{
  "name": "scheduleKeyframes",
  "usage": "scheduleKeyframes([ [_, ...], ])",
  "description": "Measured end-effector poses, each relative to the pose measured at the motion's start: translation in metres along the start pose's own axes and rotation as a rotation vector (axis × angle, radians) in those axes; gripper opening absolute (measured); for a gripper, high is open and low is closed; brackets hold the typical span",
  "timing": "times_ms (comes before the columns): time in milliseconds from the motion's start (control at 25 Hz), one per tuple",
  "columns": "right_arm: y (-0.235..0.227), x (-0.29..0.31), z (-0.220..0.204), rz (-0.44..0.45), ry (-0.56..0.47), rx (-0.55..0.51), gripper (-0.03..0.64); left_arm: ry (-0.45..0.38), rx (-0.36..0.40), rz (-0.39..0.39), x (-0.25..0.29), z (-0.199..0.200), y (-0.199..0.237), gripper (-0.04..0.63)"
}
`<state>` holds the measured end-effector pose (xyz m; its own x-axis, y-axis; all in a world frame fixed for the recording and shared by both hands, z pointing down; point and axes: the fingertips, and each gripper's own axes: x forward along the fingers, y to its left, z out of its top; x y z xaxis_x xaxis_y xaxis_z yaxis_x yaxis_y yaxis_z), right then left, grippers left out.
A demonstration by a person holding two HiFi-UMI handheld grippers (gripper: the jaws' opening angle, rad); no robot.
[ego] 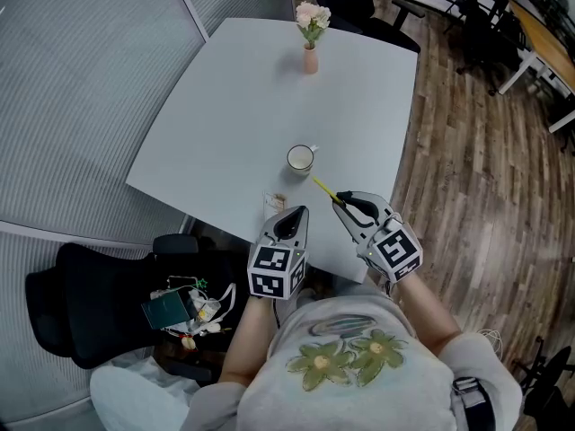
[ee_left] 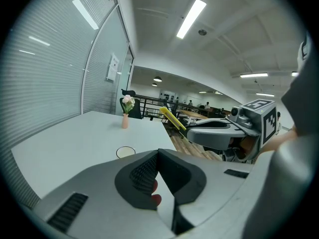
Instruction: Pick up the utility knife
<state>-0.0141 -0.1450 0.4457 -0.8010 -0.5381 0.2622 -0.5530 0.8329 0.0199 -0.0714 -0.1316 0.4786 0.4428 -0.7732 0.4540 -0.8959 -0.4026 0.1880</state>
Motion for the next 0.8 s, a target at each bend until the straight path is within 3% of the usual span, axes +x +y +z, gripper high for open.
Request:
scheduleKeyframes([
  [800,0.016,-0.005,0.013,0.012,-0.050,0.037,0.051,-0.006,0.005,-0.008,-0.006,-0.001,-0.002,0.002],
])
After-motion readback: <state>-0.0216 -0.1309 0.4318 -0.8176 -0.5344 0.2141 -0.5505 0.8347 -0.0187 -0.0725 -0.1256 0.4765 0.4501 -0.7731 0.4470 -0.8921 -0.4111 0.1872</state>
